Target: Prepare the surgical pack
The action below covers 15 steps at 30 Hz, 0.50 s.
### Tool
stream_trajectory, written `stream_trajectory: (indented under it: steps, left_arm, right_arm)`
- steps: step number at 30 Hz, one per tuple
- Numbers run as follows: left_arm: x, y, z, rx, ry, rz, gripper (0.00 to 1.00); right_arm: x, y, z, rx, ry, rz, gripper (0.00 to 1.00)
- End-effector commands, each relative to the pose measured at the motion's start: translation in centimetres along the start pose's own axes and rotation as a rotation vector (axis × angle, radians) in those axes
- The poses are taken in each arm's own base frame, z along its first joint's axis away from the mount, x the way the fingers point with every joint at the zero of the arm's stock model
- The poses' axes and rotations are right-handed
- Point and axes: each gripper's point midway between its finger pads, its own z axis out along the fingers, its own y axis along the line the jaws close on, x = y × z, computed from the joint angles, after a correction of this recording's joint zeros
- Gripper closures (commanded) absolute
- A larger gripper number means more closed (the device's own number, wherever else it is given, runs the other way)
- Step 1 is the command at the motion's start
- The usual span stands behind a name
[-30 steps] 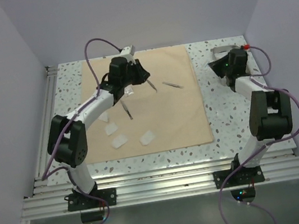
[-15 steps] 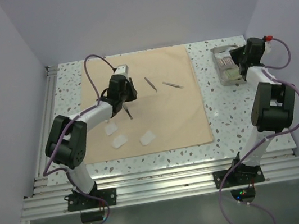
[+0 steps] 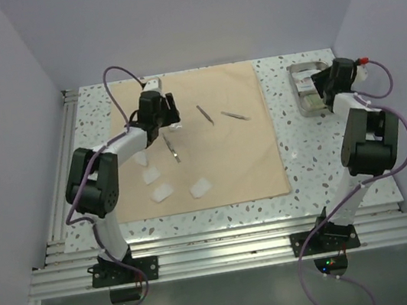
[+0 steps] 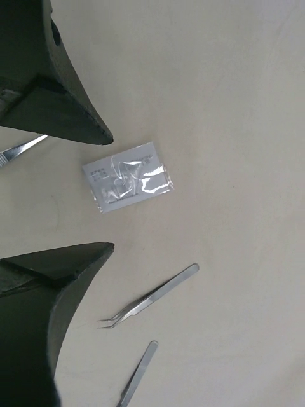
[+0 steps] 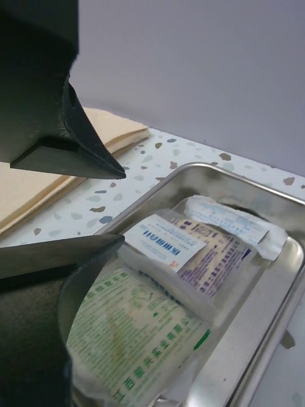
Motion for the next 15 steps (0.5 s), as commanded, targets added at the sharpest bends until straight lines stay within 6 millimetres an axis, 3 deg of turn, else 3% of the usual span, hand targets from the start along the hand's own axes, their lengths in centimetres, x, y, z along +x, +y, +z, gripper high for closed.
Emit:
stream_trajectory:
  steps: [1, 6, 9, 15]
  left_arm:
    - [-2.4, 1.2, 1.5, -0.009, -0.034, -0.021, 0.33]
    - [-0.9, 3.0, 3.6, 0.024, 0.041, -0.084, 0.32]
    - [0.1, 3.3, 4.7, 0.073, 0.086, -0.123, 0.32]
    - [1.3, 3.0, 5.9, 0.163, 0.136, -0.203, 0.49]
  right_arm:
    - [-0.1, 1.4, -2.6, -0.077, -0.008, 0.022, 0.55]
    - [1.8, 1.2, -4.7, -0.122, 0.047, 0.011, 0.56]
    - [1.6, 1.7, -5.7, -0.153, 0.037, -0.009, 0.57]
    - [1.6, 2.7, -6.1, -0.192, 0.052, -0.014, 0.58]
